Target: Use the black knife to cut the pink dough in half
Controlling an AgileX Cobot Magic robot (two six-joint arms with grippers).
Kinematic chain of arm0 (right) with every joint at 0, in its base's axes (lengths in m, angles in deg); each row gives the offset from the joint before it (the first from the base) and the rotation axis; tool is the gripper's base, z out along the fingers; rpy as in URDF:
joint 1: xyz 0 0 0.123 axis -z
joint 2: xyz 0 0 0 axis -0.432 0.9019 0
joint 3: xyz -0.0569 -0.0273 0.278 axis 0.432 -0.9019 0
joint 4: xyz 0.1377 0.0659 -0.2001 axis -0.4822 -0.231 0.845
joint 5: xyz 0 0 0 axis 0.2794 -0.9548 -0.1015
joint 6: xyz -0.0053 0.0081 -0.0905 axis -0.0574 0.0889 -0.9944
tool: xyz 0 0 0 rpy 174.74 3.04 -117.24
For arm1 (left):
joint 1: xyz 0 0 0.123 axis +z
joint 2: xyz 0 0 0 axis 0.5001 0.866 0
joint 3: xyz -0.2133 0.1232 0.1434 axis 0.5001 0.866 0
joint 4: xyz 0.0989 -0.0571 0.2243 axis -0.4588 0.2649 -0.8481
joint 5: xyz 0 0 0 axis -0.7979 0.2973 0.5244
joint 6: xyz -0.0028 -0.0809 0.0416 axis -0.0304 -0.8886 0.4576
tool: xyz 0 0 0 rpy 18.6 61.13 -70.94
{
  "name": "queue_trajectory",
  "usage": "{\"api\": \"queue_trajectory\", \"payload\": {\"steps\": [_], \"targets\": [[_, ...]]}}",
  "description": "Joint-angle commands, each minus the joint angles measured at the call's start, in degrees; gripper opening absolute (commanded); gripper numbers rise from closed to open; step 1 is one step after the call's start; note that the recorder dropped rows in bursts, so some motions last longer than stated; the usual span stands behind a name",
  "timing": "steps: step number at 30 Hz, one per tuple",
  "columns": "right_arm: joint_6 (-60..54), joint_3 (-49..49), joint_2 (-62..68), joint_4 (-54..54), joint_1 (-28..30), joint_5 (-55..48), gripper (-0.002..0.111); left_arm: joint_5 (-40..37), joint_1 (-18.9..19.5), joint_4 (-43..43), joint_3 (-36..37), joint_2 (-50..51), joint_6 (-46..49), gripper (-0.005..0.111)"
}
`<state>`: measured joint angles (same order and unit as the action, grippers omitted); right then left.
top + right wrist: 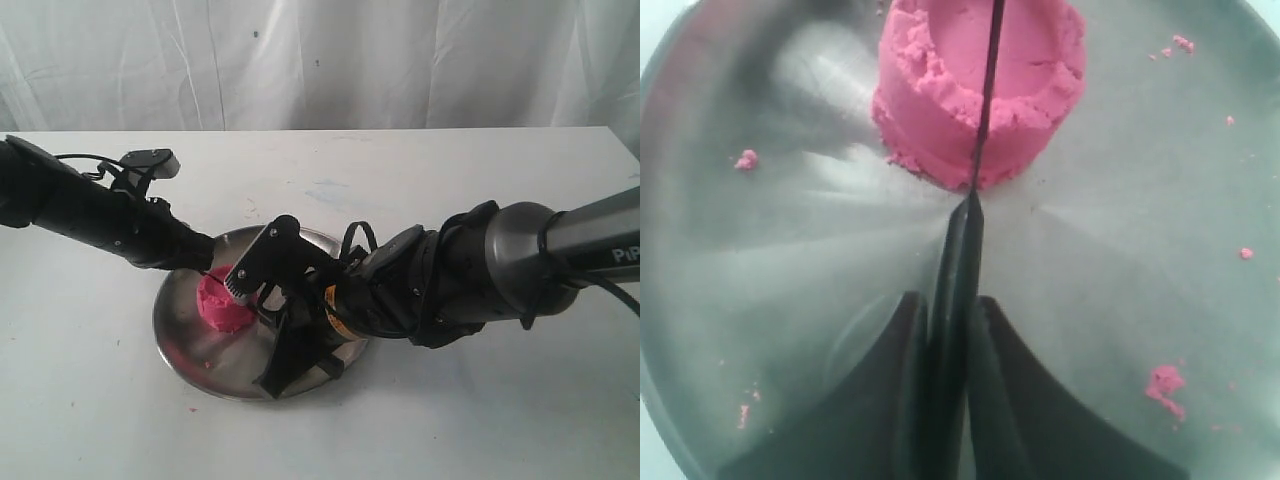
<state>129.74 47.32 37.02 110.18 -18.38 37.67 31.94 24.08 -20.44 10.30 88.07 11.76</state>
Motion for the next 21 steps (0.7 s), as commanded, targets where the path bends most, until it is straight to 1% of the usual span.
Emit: {"api": "queue_trajectory", "payload": {"steps": [1, 9, 21], "targets": [[0.5, 0.05, 0.04, 0.71, -0.16, 0.91, 0.0, -0.6, -0.07, -0.13, 0.47, 1.97, 0.33, 0.0], [0.63, 0.05, 0.04, 0.72, -0.16, 0.91, 0.0, -1.36, -0.07, -0.27, 0.47, 5.82, 0.33, 0.0], [4.35, -0.17, 0.04, 0.72, -0.16, 3.18, 0.0, -1.83, -0.07, -0.27, 0.47, 5.92, 0.43, 0.0]]}}
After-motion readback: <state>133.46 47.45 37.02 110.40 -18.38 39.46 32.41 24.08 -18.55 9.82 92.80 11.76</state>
